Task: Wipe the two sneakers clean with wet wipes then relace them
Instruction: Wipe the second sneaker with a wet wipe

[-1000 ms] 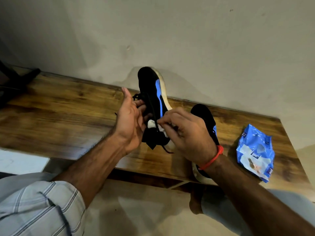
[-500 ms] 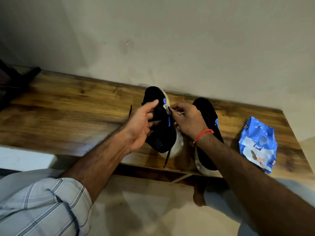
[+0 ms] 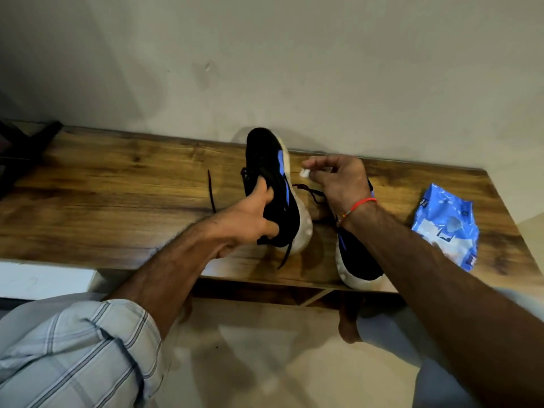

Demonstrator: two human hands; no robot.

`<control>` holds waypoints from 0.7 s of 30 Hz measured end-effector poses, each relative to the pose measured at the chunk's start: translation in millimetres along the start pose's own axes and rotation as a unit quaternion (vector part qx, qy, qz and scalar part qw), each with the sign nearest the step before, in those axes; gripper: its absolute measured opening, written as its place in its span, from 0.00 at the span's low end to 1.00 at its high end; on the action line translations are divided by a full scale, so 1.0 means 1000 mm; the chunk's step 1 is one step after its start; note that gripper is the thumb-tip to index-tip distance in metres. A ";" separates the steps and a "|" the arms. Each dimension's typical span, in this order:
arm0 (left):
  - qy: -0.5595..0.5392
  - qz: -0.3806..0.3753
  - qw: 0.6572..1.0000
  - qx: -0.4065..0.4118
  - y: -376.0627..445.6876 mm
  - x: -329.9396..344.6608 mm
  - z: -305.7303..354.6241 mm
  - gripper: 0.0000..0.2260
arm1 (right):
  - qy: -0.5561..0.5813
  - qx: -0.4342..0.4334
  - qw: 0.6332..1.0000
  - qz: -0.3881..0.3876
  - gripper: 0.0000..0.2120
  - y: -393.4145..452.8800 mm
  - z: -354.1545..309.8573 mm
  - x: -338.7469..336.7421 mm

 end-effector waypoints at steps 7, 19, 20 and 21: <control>-0.400 0.060 0.914 -0.026 -0.002 -0.017 0.032 0.27 | 0.024 -0.185 0.982 0.009 0.11 -0.027 -0.064 -0.022; -0.529 0.083 0.844 -0.023 0.000 -0.034 0.043 0.09 | -0.106 -0.436 0.892 0.044 0.06 -0.059 -0.083 -0.028; -0.529 0.065 0.846 -0.018 0.001 -0.033 0.043 0.04 | -0.095 -0.427 0.898 0.043 0.06 -0.064 -0.084 -0.027; -0.522 0.053 0.851 -0.010 -0.001 -0.030 0.045 0.07 | -0.080 -0.424 0.901 0.038 0.06 -0.072 -0.086 -0.024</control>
Point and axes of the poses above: each hand's wrist, its own y-axis towards the middle knuckle, its own x-axis out of the palm, z = x × y, the point moved 9 cm from there along y, towards the middle knuckle, and after that the axes turned 15 degrees about z, right-handed, at the moved point
